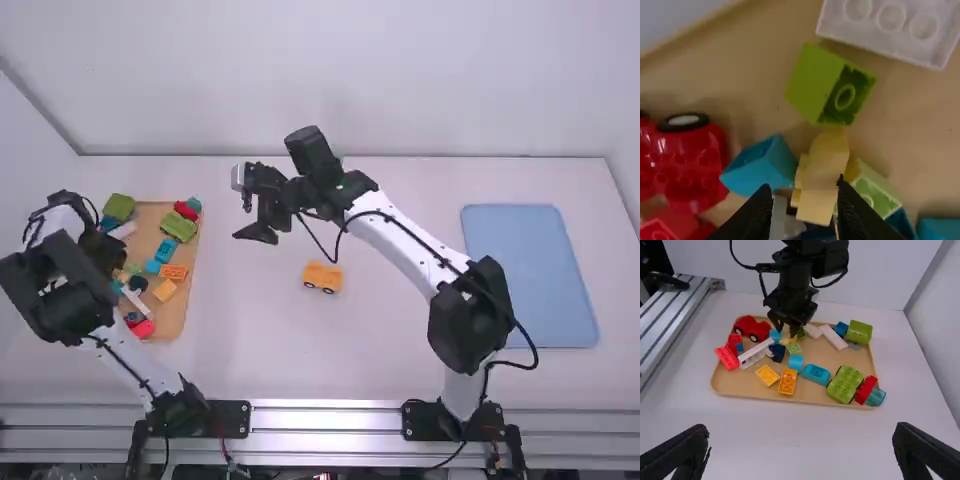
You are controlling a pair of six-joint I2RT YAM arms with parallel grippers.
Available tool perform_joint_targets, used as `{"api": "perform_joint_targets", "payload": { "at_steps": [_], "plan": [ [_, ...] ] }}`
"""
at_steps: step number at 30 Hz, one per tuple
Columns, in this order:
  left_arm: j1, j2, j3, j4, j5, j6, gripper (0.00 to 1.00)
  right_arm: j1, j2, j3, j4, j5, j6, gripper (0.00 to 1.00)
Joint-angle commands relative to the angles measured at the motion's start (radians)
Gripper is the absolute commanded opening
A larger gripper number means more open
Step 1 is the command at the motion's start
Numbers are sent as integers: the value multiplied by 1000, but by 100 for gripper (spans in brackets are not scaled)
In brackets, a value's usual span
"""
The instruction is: Assemble lego blocks to make yellow taxi
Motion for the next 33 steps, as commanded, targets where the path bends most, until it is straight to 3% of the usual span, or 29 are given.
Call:
{"api": "perform_joint_targets", "payload": {
  "at_steps": [1, 11, 21, 28, 31, 33],
  "plan": [
    [5, 12, -37, 21, 71, 59, 33, -5, 7, 38, 0, -7, 4, 98],
    [7, 12, -84, 93, 107, 73, 33, -4, 7, 38, 0, -6, 4, 98],
    [6, 12, -95, 6, 76, -23, 33, -5, 7, 37, -5, -6, 1, 98],
    [5, 12, -123, 55, 76, -34, 32, -5, 7, 37, -20, -6, -6, 98],
    [5, 12, -156, 108, 79, -33, 27, -5, 7, 37, -23, -7, -3, 98],
    [6, 12, -162, 117, 88, -27, 16, -5, 7, 37, -23, -6, -3, 98]
  ]
}}
